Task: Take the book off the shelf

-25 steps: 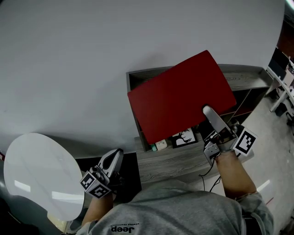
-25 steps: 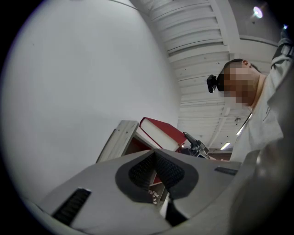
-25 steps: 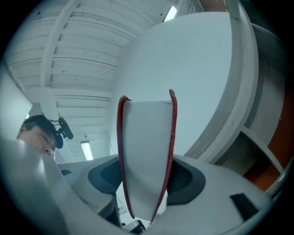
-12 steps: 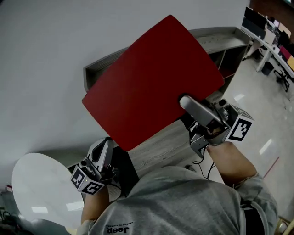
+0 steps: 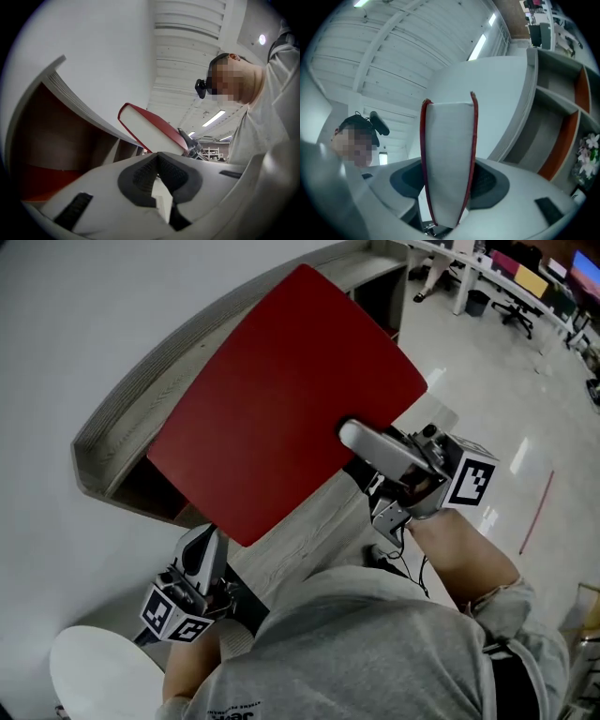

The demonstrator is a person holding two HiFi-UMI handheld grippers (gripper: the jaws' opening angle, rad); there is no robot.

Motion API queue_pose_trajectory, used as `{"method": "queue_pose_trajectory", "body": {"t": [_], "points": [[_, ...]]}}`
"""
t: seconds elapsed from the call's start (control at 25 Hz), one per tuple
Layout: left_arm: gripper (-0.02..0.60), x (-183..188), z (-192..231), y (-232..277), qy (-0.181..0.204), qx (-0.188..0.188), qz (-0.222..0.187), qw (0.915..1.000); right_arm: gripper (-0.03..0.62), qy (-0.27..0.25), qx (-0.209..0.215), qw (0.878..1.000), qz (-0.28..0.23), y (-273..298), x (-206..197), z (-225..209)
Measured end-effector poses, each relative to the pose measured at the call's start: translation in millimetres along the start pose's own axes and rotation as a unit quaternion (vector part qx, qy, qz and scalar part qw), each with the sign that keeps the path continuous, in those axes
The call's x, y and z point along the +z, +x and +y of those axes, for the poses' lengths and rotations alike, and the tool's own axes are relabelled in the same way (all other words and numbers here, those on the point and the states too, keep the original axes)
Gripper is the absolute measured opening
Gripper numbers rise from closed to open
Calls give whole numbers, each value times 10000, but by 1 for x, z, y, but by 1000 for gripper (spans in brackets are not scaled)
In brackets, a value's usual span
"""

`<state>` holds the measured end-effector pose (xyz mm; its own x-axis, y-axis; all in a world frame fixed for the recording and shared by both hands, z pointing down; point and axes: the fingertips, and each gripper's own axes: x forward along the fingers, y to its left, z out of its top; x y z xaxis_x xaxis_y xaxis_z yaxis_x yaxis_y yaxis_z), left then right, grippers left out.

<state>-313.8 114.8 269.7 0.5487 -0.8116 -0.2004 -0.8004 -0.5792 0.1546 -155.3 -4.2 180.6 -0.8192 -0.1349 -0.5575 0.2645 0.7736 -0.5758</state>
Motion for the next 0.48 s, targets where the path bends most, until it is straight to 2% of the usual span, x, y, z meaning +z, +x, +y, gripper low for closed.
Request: {"method": "queue_pose_trajectory", "body": {"t": [0.36,0.44,0.48], "points": [[15,-30,13,26,-140,-826,353,9959,264,-185,-825,9950,-538,-42,-6,-36],[15,-53,15,48,-224,-930,424,9945,264,-195,-959,9932,-633,-66,2,-58],[15,-75,16,75,-254,-953,470,9940,264,-201,-1022,9924,-663,-89,16,-80]]}}
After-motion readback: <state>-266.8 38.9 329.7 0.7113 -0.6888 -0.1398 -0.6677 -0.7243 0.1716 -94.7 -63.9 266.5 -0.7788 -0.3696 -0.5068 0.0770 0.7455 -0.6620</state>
